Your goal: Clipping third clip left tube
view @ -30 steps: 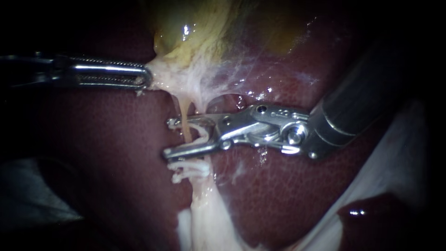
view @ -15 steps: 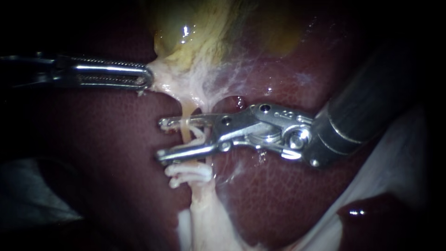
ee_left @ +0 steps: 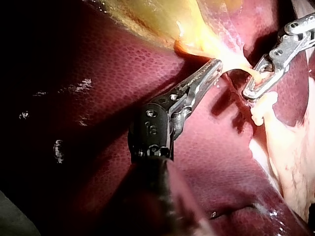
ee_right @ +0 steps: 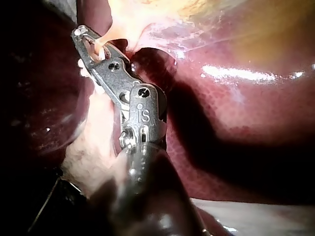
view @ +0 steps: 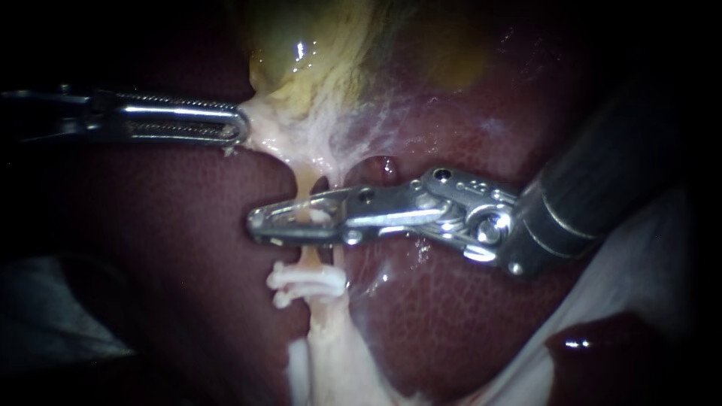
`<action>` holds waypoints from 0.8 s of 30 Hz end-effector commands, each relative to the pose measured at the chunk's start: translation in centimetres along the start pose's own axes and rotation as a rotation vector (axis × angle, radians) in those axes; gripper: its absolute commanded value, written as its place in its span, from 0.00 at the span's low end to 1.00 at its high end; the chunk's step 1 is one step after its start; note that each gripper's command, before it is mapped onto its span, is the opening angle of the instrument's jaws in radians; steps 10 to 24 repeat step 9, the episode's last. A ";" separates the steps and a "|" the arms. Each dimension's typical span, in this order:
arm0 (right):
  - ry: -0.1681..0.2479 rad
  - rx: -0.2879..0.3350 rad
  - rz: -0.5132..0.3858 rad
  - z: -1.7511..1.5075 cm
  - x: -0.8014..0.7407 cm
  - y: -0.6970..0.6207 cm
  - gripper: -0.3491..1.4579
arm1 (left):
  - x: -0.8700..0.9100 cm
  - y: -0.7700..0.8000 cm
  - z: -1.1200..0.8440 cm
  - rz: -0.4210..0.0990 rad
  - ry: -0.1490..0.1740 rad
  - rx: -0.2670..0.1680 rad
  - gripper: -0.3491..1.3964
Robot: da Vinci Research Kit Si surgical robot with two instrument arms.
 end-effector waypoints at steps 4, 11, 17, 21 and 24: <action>-0.007 -0.001 -0.003 -0.02 -0.01 0.02 0.00 | 0.00 0.00 0.00 0.000 0.000 0.000 0.00; -0.007 -0.001 -0.003 -0.02 -0.02 0.02 0.00 | 0.00 0.00 0.01 0.000 0.000 0.000 0.00; -0.007 -0.001 -0.003 -0.02 -0.02 0.02 0.00 | 0.00 0.00 0.01 0.000 0.000 0.000 0.00; -0.007 -0.001 -0.003 -0.02 -0.02 0.02 0.00 | 0.00 0.00 0.01 0.000 0.000 0.000 0.00; -0.007 -0.001 -0.003 -0.02 -0.02 0.02 0.00 | 0.00 0.00 0.01 0.000 0.000 0.000 0.00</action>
